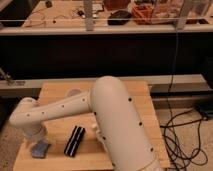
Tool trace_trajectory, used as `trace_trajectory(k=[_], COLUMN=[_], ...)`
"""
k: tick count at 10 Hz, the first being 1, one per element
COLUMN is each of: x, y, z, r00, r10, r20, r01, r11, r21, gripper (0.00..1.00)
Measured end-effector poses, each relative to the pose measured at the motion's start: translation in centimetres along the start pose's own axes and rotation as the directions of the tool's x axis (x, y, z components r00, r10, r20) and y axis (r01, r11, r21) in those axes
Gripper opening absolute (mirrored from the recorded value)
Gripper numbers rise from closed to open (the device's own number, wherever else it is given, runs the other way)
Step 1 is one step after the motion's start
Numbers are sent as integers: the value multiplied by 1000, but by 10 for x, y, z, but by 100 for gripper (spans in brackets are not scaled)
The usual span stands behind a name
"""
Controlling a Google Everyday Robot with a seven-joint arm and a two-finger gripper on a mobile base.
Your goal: Wipe the white sponge on the table
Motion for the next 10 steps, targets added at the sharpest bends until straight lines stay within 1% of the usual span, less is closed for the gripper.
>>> trace_trajectory(k=[2, 3, 6, 7, 9, 10], x=[-1, -1, 2, 3, 6, 6], y=[0, 1, 1, 1, 0, 0], z=[6, 9, 12, 11, 9, 8], r00=[1000, 1000, 998, 998, 997, 996], r10=[11, 16, 23, 25, 23, 22], r20=[-8, -18, -52, -58, -78, -82], r01=[-12, -16, -23, -26, -23, -21], r11=[1000, 1000, 1000, 1000, 1000, 1000], r21=[-16, -19, -10, -5, 1, 4], gripper=[80, 75, 49, 47, 54, 54])
